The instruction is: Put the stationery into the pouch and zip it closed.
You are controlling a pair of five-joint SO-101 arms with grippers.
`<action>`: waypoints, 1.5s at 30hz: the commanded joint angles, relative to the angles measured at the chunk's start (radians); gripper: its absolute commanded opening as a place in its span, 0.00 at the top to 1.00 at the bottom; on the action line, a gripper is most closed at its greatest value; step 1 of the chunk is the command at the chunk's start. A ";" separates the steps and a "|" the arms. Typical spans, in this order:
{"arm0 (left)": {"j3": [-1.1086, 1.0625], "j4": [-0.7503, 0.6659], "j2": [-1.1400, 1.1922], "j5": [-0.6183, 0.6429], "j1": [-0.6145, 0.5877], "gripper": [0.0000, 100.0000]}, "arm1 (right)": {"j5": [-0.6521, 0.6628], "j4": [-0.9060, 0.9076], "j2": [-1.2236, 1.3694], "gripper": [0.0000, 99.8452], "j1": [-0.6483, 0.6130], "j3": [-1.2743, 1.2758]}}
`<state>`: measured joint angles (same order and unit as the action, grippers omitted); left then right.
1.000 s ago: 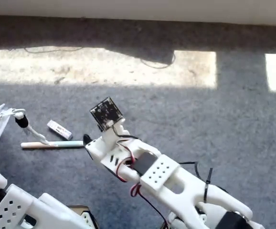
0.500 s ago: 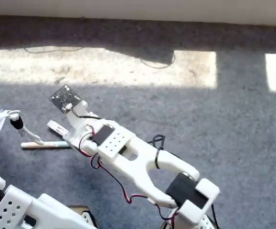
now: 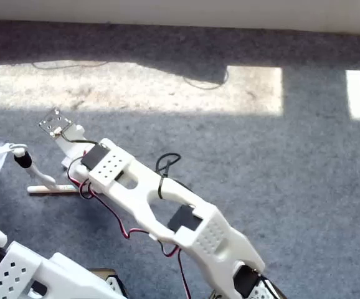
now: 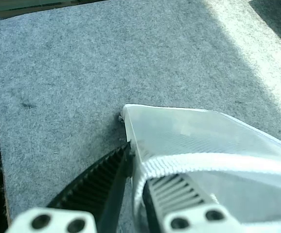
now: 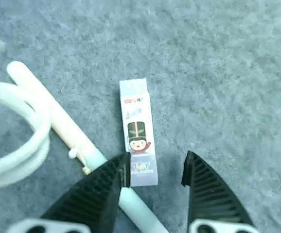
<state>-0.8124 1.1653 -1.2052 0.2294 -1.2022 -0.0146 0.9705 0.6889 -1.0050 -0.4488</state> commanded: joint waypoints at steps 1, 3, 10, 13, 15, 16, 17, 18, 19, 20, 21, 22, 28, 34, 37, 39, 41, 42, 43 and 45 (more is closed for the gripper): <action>0.015 -0.043 -0.010 0.008 -0.001 0.99 | 0.014 0.077 0.065 0.83 -0.013 -0.193; 0.015 -0.043 -0.010 0.008 -0.001 0.99 | 0.014 0.104 0.119 0.83 -0.010 -0.272; 0.015 -0.043 -0.010 0.008 -0.001 0.99 | 0.015 0.168 0.291 0.83 0.018 -0.486; 0.015 -0.041 -0.010 0.008 -0.001 0.99 | 0.097 0.220 0.344 0.83 0.022 -0.562; 0.015 -0.041 -0.010 0.008 -0.001 0.99 | 0.144 0.255 0.374 0.87 0.022 -0.611; 0.015 -0.041 -0.010 0.008 -0.001 0.99 | 0.147 0.269 0.386 0.90 0.022 -0.636; 0.015 -0.040 -0.010 0.008 -0.001 0.99 | 0.153 0.283 0.395 0.94 0.022 -0.662; 0.015 -0.040 -0.010 0.008 -0.001 0.99 | 0.155 0.298 0.403 0.98 0.022 -0.688; 0.015 -0.040 -0.012 0.008 0.001 0.99 | 0.155 0.318 0.409 1.00 0.022 -0.713; 0.015 -0.040 -0.012 0.008 0.001 0.99 | 0.155 0.343 0.412 0.99 0.022 -0.736; 0.015 -0.040 -0.012 0.008 0.001 0.99 | 0.155 0.375 0.415 0.99 0.024 -0.760; 0.015 -0.040 -0.012 0.008 0.001 0.99 | 0.155 0.407 0.418 0.99 0.027 -0.785; 0.015 -0.040 -0.012 0.008 0.002 0.99 | 0.155 0.596 0.421 0.99 0.064 -0.938; 0.013 -0.044 -0.010 0.008 0.045 0.99 | 0.155 0.700 0.421 0.99 0.087 -1.013; 0.013 -0.043 -0.012 0.008 0.050 0.99 | 0.155 0.743 0.421 0.99 0.099 -1.020; 0.013 -0.044 -0.012 0.008 0.050 0.99 | 0.155 0.786 0.421 0.99 0.117 -1.020; 0.013 -0.044 -0.012 0.008 0.050 0.99 | 0.155 0.792 0.415 0.99 0.140 -1.020; 0.013 -0.044 -0.012 0.008 0.050 0.99 | 0.155 0.792 0.415 0.99 0.156 -1.017; 0.013 -0.044 -0.012 0.008 0.051 0.99 | 0.155 0.792 0.420 0.99 0.168 -1.013; 0.013 -0.044 -0.012 0.008 0.051 0.99 | 0.155 0.792 0.421 0.99 0.193 -1.012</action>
<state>-0.8170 1.1561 -1.2052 0.2294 -1.1792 0.1297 1.7438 1.1324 -0.8577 -1.4216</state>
